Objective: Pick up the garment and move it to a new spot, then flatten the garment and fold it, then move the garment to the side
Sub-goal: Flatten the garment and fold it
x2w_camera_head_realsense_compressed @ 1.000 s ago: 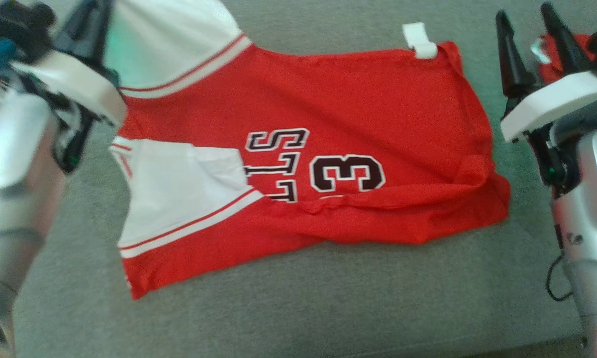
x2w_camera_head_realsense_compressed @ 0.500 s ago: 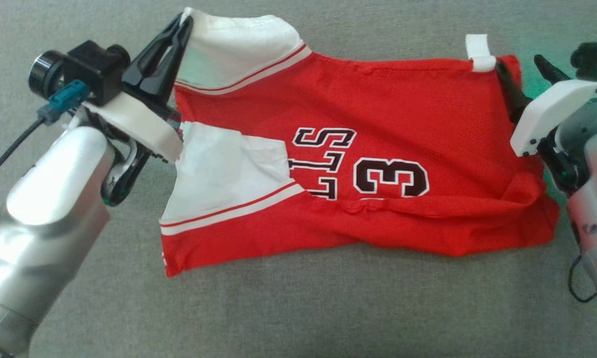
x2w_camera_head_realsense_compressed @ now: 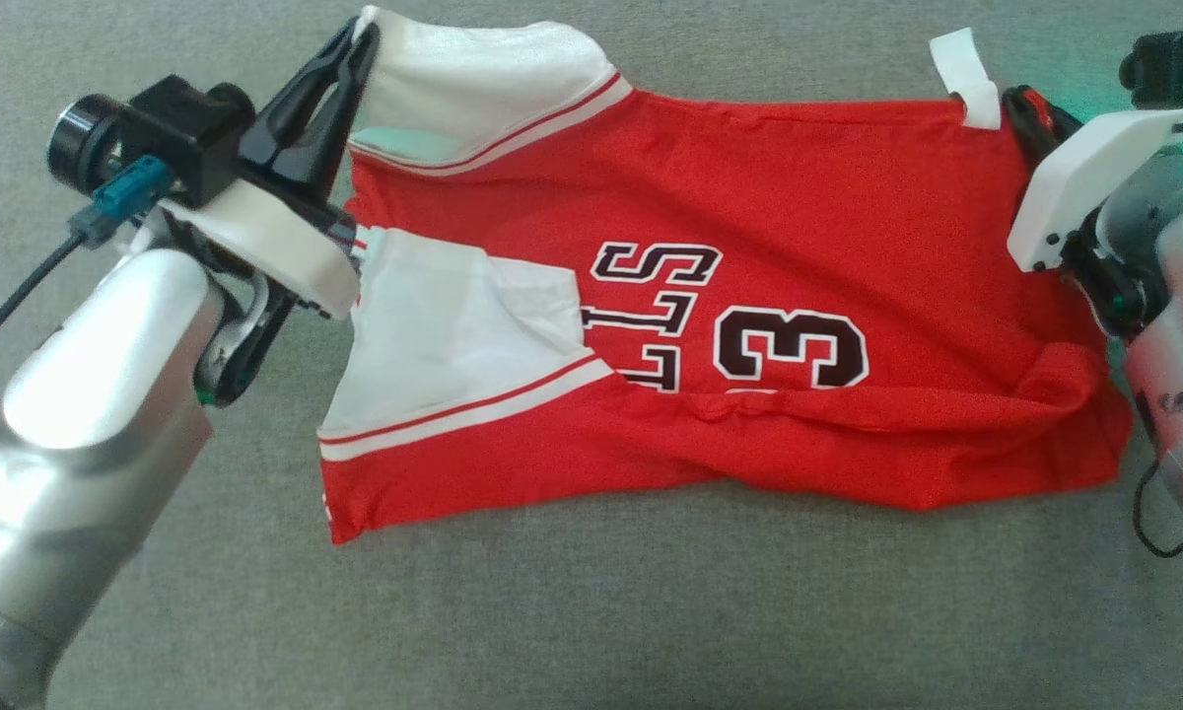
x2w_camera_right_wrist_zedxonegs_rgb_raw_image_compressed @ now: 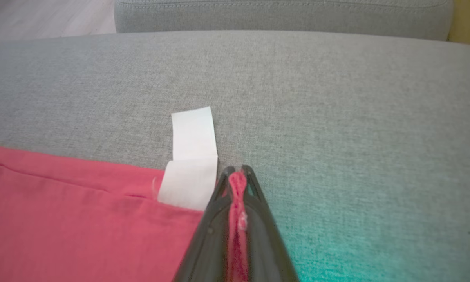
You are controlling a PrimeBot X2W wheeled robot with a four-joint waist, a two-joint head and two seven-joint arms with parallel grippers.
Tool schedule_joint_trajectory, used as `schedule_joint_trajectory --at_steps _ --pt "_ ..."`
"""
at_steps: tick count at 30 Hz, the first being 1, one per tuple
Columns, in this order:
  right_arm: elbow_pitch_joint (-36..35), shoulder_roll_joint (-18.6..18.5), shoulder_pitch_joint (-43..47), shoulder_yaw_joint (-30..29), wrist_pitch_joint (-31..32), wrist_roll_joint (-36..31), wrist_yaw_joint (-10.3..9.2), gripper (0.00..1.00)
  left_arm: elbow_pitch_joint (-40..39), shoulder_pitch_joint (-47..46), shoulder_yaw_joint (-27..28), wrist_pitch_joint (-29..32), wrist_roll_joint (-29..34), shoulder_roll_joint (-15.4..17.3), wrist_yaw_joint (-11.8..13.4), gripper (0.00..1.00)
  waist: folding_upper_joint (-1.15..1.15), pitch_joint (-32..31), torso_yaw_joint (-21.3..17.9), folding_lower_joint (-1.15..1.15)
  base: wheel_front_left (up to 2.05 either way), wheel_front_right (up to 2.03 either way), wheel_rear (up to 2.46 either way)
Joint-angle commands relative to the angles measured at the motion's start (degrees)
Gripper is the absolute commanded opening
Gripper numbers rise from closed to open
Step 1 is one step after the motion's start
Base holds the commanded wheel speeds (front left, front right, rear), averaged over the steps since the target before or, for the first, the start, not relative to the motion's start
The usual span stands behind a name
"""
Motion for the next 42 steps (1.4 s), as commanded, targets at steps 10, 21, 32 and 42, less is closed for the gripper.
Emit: schedule_joint_trajectory --at_steps 10,21,32,42 --pt "-3.23 -0.86 -6.01 3.30 -5.64 5.03 -0.05 0.00 4.24 -5.56 5.23 -0.66 -1.79 4.57 -0.25 0.00 0.00 0.87 -2.88 -0.01 0.00 0.00 0.00" --pt "-2.24 0.38 -15.65 5.06 -13.70 5.37 -0.05 0.00 13.61 -18.20 7.28 -6.24 1.57 3.44 -1.66 0.00 0.00 4.26 -5.07 -0.01 0.00 0.00 0.00" --pt "3.16 0.37 -16.76 8.33 -19.64 5.30 -0.05 0.00 17.46 -19.58 5.81 -7.91 4.86 0.64 -4.29 0.00 0.00 3.07 -3.17 -0.01 0.00 0.00 0.00" --pt "2.23 -4.20 -8.70 13.53 -16.89 12.11 -0.05 0.00 9.67 -7.41 1.02 -7.86 2.51 4.16 -4.97 0.00 0.00 -2.26 -1.07 -0.01 0.00 0.00 0.00"
